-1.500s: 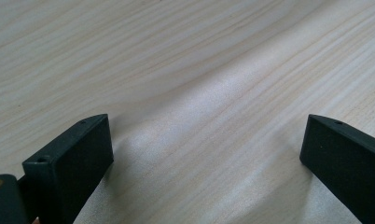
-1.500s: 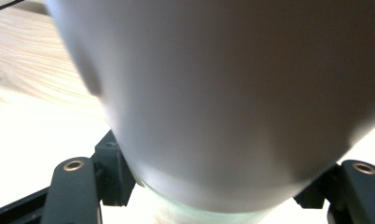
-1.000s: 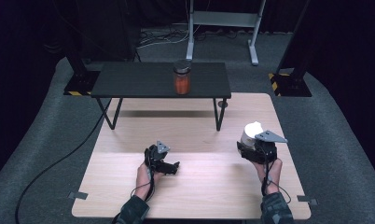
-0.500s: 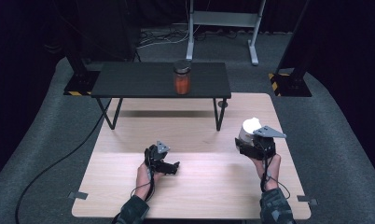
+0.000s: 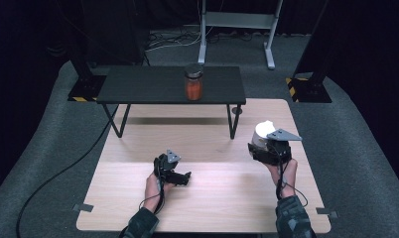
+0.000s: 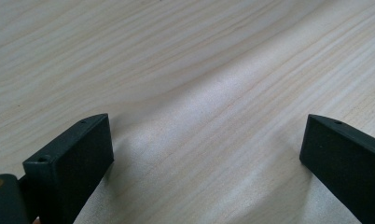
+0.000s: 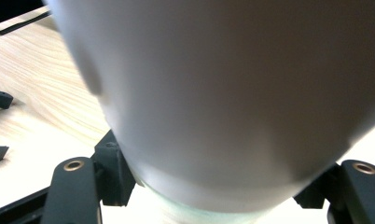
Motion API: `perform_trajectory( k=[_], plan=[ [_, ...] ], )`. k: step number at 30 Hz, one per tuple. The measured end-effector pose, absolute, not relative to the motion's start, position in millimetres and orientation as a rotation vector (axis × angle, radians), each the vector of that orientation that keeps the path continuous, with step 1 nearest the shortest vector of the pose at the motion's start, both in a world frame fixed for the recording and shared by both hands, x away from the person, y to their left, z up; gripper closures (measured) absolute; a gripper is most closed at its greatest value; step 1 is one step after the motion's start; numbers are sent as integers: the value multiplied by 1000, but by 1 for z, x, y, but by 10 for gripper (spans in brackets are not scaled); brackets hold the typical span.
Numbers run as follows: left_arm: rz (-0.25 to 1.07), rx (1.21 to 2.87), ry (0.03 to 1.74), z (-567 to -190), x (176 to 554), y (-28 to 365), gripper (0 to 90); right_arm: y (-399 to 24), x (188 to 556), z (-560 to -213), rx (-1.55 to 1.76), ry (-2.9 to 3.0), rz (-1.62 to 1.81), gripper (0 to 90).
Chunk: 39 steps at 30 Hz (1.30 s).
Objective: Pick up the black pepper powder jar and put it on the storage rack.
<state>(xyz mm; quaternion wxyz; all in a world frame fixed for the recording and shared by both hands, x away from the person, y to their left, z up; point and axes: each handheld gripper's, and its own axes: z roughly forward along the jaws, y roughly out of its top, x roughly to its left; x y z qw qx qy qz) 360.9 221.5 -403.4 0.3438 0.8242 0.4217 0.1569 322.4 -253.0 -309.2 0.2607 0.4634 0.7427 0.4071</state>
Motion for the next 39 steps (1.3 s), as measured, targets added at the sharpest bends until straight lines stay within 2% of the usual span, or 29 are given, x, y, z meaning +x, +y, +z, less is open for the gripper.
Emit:
perform_trajectory(
  k=[39],
  plan=[
    [407,2141,1095,-403,361,222,22,-244,345,-267,1158,2030,1106,298]
  ],
)
